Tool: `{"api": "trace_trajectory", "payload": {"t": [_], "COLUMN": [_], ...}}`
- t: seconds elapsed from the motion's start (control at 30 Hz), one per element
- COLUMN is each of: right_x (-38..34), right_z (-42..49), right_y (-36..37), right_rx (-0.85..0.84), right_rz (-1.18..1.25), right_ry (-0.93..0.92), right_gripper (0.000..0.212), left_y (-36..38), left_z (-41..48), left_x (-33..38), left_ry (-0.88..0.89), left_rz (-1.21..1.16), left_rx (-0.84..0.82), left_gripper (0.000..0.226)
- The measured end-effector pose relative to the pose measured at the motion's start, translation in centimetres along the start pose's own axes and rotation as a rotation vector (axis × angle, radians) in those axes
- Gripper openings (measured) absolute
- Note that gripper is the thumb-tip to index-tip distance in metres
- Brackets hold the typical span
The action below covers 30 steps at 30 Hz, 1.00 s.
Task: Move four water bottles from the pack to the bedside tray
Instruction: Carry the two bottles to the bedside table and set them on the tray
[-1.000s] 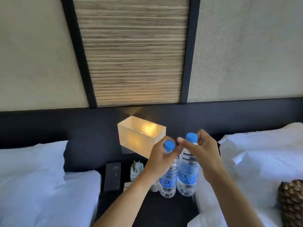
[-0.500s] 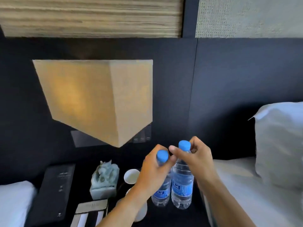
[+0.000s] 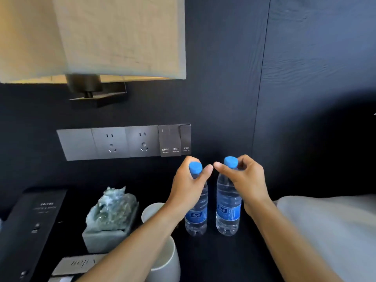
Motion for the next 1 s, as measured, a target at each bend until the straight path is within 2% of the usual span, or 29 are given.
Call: {"api": "trace_trajectory", "payload": {"t": [0.23,0.37,0.43,0.57,0.7,0.8,0.93,1.0], "right_x": [1.8,1.5,1.4,1.6,1.8,1.9,1.8,2.0], "right_z": [1.8,1.9,1.7,1.2,0.9,0.7,0.5,0.5], "right_y": [0.4,1.2,1.5,1.7,1.3,0.7,0.6,0.6], "right_rx": [-0.010,-0.054,-0.089,-0.186,-0.247,-0.256,-0.261,-0.258], "right_rz": [0.003,-0.052,-0.106,-0.236,-0.260,-0.267,-0.293,-0.283], "right_ry": [0.018,-0.066,-0.114,-0.173,-0.200,-0.227,-0.271,-0.275], "right_gripper": [0.042,0.040,0.035,0.027,0.025,0.032,0.042,0.044], "left_y": [1.0,2.4,2.8,1.9,0.5,0.6,0.8,0.3], "left_z": [1.8,1.8,1.3,0.6,0.8,0.9,1.3,1.4], "left_x": [-1.5,-2.0,-2.5,-2.5,-2.1,-1.9,-2.0,-2.6], "left_ry": [-0.024,-0.076,-0.109,-0.070,0.003,0.027,0.031,0.031], "left_rz": [-0.039,-0.152,-0.192,-0.073,0.074,0.123,0.039,0.038], "left_rx": [-0.037,-0.100,-0.147,-0.214,-0.120,-0.086,-0.171,-0.174], "left_gripper": [0.021,0.017,0.026,0.031,0.041,0.049,0.026,0.023]}}
Point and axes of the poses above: each hand's wrist, its own z-axis towards the middle knuckle, its own y-axis out of the palm, x = y × z, the point moved 8 cm from there along z, towards the middle knuckle
